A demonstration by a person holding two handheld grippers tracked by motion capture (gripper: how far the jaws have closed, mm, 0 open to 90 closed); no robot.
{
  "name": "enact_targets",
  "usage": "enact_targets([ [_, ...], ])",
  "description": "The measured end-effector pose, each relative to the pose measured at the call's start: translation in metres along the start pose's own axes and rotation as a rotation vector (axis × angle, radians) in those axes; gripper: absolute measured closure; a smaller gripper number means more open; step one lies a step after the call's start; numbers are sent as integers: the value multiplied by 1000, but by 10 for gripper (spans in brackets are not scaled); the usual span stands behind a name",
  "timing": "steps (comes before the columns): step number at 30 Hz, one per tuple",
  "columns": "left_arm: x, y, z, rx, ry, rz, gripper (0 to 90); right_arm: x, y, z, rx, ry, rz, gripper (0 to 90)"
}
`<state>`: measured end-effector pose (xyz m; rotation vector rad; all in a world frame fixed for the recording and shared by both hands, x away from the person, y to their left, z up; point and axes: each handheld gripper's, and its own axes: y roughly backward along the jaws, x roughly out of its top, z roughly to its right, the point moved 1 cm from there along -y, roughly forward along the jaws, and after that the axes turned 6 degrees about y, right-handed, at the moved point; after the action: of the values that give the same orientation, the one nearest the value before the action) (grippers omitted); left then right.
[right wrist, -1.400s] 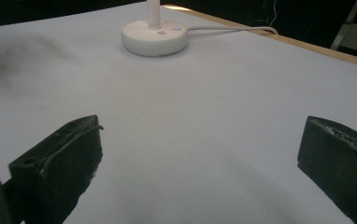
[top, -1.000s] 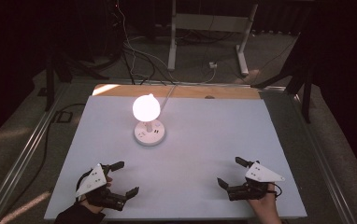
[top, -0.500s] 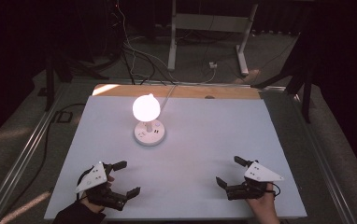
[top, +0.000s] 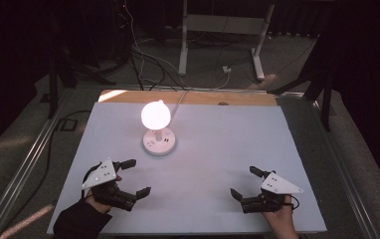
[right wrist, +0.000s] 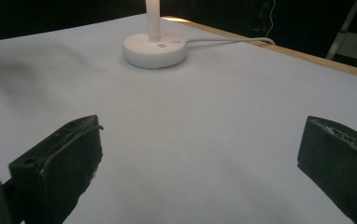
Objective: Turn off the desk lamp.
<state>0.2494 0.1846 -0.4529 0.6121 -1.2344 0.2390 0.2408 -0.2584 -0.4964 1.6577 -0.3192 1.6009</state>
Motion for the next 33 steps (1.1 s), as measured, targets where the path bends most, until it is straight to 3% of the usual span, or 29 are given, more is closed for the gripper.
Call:
enact_targets([
  [13,28,-15,-12,41,-7,25,5,0,0,1,6,-7,6,0],
  [33,24,-62,-32,174,69,22,5,0,0,1,13,-6,9,0],
])
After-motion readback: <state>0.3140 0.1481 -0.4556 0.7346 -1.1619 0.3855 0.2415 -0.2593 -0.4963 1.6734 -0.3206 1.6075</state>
